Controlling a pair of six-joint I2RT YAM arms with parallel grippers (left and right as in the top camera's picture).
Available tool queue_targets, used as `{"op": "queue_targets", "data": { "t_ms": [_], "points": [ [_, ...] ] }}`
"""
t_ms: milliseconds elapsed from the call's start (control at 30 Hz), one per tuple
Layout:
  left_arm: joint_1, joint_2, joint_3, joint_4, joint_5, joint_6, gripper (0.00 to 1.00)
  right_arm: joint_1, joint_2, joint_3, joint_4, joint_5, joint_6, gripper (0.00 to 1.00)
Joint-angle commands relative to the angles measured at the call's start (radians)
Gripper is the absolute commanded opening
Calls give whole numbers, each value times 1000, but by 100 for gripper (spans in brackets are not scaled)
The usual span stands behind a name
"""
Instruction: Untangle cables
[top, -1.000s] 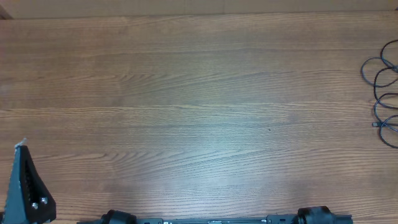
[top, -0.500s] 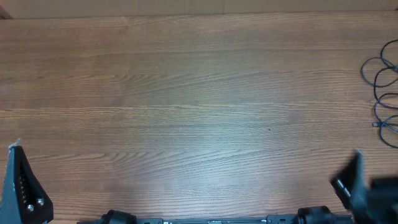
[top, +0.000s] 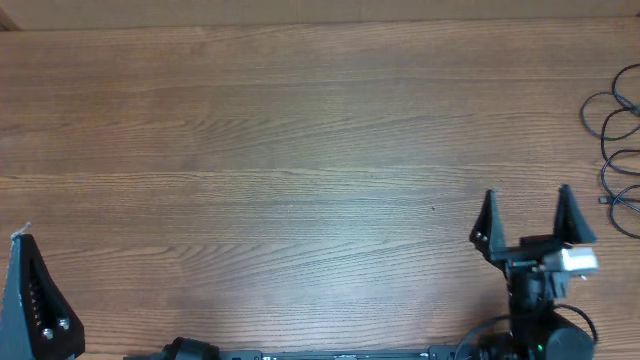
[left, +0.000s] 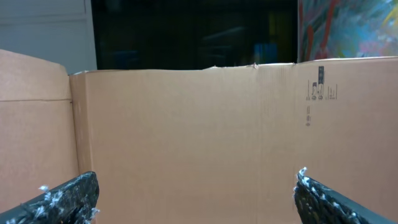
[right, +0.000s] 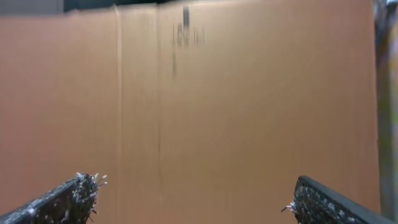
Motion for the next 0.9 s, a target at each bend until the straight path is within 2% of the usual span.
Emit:
{"op": "queue_targets", "data": {
  "t_ms": [0, 200, 467, 867],
  "points": [
    [4, 7, -4, 4, -14, 26, 100, 6, -5, -48, -9, 6, 1, 100],
    [4, 7, -4, 4, -14, 26, 100, 6, -5, -83, -105, 6, 12, 100],
    [4, 7, -4, 11, -14, 26, 100, 6, -4, -82, -392, 6, 12, 100],
    [4, 7, -4, 5, -14, 26, 100, 6, 75, -82, -390, -16, 11, 100]
  ]
}}
